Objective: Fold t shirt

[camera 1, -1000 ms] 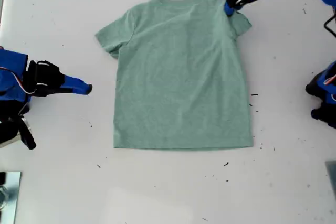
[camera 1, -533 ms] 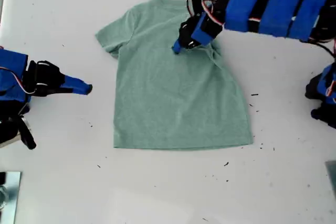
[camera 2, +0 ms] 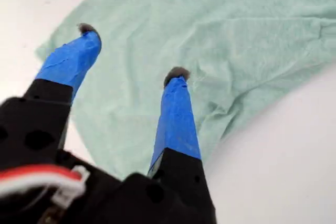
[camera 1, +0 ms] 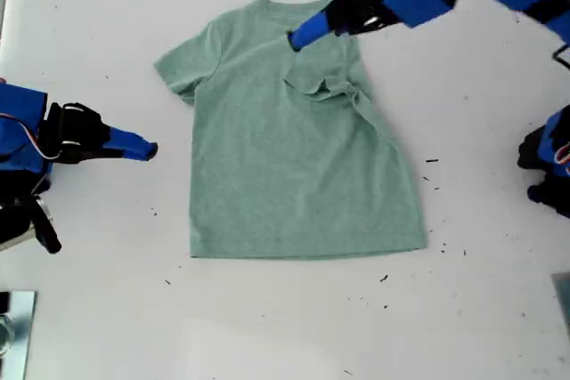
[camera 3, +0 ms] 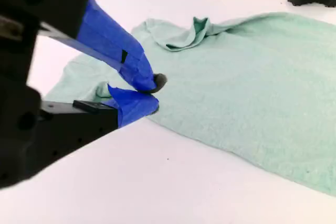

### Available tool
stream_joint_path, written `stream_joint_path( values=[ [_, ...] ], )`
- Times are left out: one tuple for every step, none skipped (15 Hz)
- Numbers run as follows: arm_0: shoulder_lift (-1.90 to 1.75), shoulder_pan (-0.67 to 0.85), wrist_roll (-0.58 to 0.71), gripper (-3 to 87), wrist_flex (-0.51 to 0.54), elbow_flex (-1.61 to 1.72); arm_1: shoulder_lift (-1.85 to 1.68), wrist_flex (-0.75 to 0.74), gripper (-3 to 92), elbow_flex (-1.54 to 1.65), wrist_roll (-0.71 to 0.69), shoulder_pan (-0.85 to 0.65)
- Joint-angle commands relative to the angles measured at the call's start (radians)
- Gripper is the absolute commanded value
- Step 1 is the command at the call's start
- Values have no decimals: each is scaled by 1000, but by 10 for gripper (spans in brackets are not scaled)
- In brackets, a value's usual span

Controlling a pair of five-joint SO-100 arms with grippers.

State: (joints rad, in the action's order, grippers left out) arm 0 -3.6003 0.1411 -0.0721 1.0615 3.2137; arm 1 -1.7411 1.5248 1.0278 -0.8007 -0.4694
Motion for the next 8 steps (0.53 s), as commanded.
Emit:
stream_joint_path(
  values=[
    [-5, 25, -11, 39, 2, 5, -230, 31, 219, 190, 11, 2],
    [-5, 31, -8, 43, 0, 3, -344, 3, 210, 426, 18, -34],
    [-5, 35, -14, 32, 0, 3, -503, -106, 124, 792, 34, -110],
    [-5, 38, -14, -1, 0, 3, -701, -275, 26, 1192, 54, -176],
    [-5, 44, -6, -2, 0, 6, -879, -385, 25, 1534, 91, -219],
    [-5, 49, -6, -2, 0, 6, -1011, -437, 25, 1743, 124, -221],
    [-3, 69, -5, -2, 0, -18, -1077, -426, 25, 1809, 137, -204],
    [60, 118, 8, -2, 17, -104, -1106, -402, 25, 1812, 137, -210]
  ],
)
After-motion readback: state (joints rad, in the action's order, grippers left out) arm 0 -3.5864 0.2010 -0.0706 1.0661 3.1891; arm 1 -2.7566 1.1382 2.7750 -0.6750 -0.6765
